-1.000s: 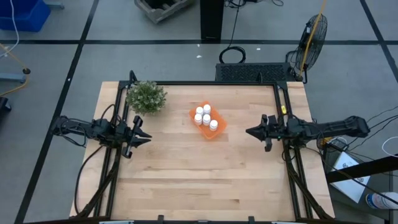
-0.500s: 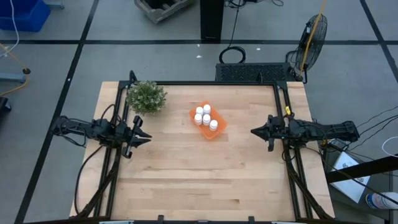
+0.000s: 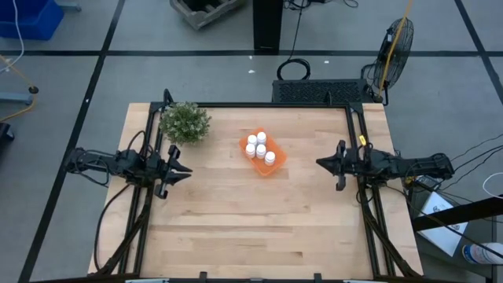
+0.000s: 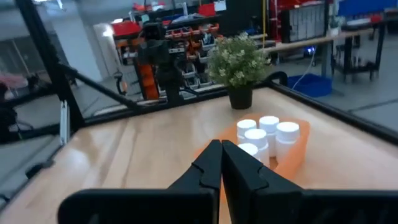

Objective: Pick and place pill bottles into a basket
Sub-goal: Return to Home Position

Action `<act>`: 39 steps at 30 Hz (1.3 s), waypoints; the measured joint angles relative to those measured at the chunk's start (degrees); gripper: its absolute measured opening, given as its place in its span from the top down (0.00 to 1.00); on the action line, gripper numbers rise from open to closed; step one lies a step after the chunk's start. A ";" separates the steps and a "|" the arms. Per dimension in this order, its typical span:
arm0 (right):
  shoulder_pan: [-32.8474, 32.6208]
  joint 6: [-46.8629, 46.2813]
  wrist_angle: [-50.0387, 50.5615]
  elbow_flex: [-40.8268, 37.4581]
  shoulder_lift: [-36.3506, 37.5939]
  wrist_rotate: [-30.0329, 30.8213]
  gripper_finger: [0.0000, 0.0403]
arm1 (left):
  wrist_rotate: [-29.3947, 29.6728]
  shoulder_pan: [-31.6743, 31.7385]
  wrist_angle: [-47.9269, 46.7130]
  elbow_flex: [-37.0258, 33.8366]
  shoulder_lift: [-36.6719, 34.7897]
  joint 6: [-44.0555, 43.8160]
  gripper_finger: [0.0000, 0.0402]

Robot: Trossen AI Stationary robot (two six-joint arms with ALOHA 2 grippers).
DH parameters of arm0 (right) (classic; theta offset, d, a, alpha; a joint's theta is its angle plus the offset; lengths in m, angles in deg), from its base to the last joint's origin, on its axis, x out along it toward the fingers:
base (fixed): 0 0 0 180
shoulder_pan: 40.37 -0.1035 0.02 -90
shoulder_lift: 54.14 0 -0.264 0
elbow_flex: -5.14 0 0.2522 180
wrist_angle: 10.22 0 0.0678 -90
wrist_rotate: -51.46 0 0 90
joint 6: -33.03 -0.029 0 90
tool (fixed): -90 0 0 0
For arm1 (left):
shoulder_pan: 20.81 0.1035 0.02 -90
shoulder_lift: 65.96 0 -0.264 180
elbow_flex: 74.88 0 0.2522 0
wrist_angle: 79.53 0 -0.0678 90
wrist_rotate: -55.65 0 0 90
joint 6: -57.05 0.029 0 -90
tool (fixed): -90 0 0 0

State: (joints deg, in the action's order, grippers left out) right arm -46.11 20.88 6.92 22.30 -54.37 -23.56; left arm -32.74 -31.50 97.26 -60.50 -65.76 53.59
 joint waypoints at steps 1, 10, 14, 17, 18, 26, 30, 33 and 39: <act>0.00 1.55 -0.11 0.00 -0.22 -0.06 1.00 | -0.02 0.10 0.00 0.00 0.00 0.02 0.83; 0.00 3.67 -4.41 -0.09 -0.61 -0.14 0.99 | -0.01 0.14 -0.03 0.00 0.11 0.02 0.83; 0.02 3.70 -9.01 -0.09 -0.59 0.02 1.00 | -0.01 0.14 -0.02 0.00 0.11 0.02 0.83; 0.02 3.68 -12.84 -0.13 -0.57 0.00 0.99 | 0.00 0.14 -0.02 0.00 0.11 0.02 0.83; 0.02 3.68 -13.03 -0.13 -0.57 0.00 0.99 | 0.00 0.14 -0.02 0.00 0.11 0.02 0.83; 0.02 3.68 -13.40 -0.15 -0.60 -0.02 1.00 | 0.00 0.15 -0.02 0.00 0.13 0.02 0.83; 0.02 3.68 -13.48 -0.15 -0.61 -0.02 0.99 | 0.00 0.16 -0.02 0.00 0.13 0.02 0.83; 0.02 3.68 -13.51 -0.15 -0.61 -0.03 0.99 | 0.00 0.16 -0.02 0.00 0.15 0.02 0.83; 0.02 3.68 -13.58 -0.16 -0.61 -0.04 0.99 | 0.00 0.16 -0.02 0.00 0.15 0.02 0.83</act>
